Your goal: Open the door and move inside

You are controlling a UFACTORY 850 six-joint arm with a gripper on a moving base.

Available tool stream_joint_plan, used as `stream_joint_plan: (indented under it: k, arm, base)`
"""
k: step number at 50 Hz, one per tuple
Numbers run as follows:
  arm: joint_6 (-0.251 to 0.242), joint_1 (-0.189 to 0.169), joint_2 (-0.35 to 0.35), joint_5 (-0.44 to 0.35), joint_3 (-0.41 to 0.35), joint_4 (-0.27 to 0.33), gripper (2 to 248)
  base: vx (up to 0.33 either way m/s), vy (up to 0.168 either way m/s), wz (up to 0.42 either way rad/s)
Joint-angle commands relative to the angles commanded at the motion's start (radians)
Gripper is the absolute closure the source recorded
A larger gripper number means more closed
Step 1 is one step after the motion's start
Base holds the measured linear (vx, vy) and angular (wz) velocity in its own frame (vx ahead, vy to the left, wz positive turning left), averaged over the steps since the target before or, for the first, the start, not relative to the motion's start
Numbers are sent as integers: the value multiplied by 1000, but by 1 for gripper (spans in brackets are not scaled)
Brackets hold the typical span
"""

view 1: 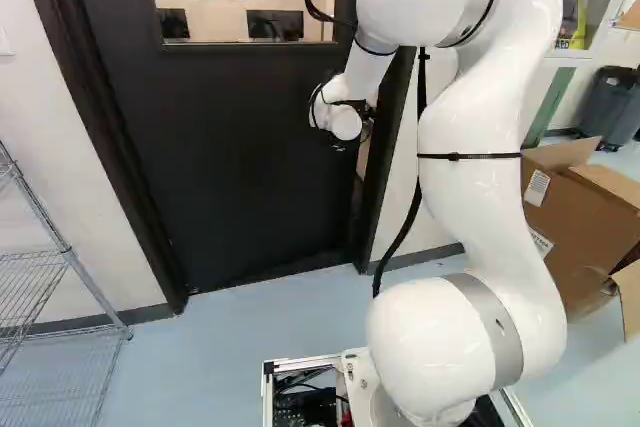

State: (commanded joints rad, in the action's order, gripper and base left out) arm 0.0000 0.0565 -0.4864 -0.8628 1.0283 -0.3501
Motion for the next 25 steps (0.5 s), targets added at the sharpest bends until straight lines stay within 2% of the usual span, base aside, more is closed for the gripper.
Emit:
stream_joint_plan:
  k: [25]
  arm:
    - [0, 18, -78, 4, 102, -12, 3]
  base:
    - [0, 0, 0]
